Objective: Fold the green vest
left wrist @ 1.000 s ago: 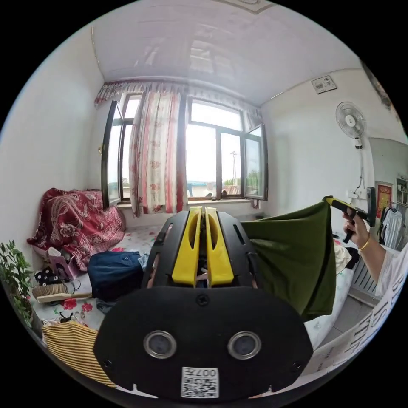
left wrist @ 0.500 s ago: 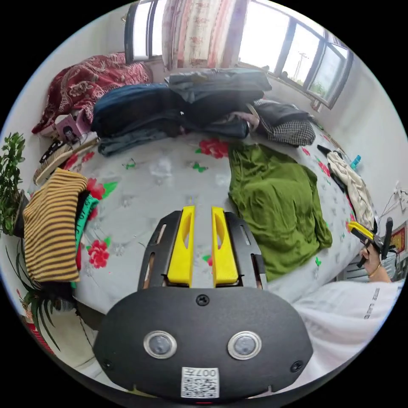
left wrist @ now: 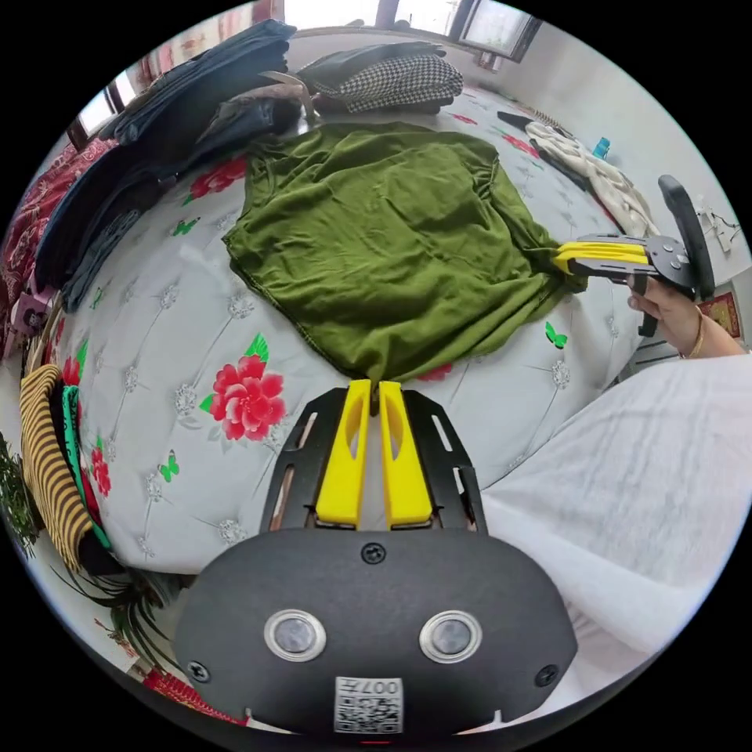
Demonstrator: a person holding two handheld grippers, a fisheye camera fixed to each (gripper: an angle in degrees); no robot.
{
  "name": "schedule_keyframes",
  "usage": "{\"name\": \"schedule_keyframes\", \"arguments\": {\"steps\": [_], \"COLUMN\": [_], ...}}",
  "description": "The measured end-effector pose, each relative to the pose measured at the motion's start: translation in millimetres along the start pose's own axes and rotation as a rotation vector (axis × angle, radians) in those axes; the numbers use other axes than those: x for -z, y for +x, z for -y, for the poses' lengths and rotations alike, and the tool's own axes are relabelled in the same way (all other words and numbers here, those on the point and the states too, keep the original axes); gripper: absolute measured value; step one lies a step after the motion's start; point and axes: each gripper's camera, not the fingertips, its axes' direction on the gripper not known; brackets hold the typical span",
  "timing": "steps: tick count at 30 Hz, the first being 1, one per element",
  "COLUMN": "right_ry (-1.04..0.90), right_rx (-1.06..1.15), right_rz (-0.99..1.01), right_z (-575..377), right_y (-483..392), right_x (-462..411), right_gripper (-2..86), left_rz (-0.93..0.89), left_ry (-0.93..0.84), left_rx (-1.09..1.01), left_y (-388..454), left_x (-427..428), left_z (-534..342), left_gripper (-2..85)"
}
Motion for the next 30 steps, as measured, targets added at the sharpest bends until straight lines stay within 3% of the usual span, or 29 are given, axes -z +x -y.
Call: {"name": "schedule_keyframes", "arguments": {"steps": [4, 8, 15, 23, 27, 30], "right_ry": [0.152, 0.108, 0.09, 0.059, -0.095, -0.036], "right_rx": [-0.225, -0.411, -0.362, -0.161, -0.144, -0.191], "right_rz": [0.021, 0.057, 0.08, 0.045, 0.088, 0.049], "right_z": [-35.6, -74.6, -79.8, -3.9, 26.1, 27.0], "right_y": [78.5, 131.2, 119.3, 115.1, 118.9, 124.4], "right_x": [58.7, 60.6, 51.6, 39.2, 5.4, 16.5], "right_gripper": [0.6, 1.4, 3.2, 4.1, 2.4, 0.8], "left_rz": [-0.139, -0.151, -0.065, -0.022, -0.035, -0.033], "left_ry": [0.12, 0.203, 0.081, 0.002, -0.033, 0.02], "left_rx": [0.139, 0.236, 0.256, 0.197, 0.215, 0.244], "left_y": [-41.3, -63.0, -59.5, -33.0, -33.7, -36.9], "left_x": [46.7, 65.1, 40.6, 7.6, -8.2, 5.2], "left_z": [-1.1, -6.7, -13.5, -1.4, 20.2, 30.5], "left_gripper": [1.1, 5.3, 8.5, 8.7, 5.0, 1.2]}}
